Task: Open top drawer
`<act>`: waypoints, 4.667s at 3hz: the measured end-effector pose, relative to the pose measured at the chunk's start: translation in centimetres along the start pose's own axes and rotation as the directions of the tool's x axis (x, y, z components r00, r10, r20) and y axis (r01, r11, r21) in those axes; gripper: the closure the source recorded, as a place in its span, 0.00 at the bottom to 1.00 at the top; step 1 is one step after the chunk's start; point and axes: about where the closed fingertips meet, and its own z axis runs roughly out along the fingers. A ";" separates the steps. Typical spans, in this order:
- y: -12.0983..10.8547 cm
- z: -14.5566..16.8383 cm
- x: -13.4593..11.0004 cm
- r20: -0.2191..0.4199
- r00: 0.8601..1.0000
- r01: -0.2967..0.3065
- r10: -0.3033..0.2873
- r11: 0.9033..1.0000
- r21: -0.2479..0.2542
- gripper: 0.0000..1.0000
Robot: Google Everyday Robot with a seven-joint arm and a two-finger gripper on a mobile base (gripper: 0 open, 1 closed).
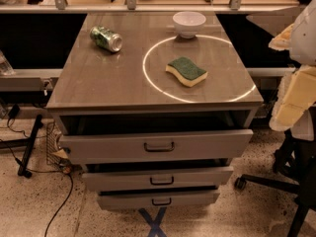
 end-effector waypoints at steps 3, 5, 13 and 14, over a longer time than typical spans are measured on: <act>0.5 5.5 3.0 0.084 0.996 0.046 -0.040 0.996 -0.072 0.00; 4.6 16.1 3.9 0.143 0.983 0.144 -0.118 0.972 -0.185 0.00; 5.3 30.8 -2.4 0.207 0.962 0.220 -0.180 0.958 -0.186 0.79; 5.2 30.6 -2.4 0.207 0.962 0.220 -0.180 0.958 -0.187 1.00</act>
Offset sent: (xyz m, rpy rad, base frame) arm -0.0012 -0.0179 -0.0357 0.0645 0.0315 0.0560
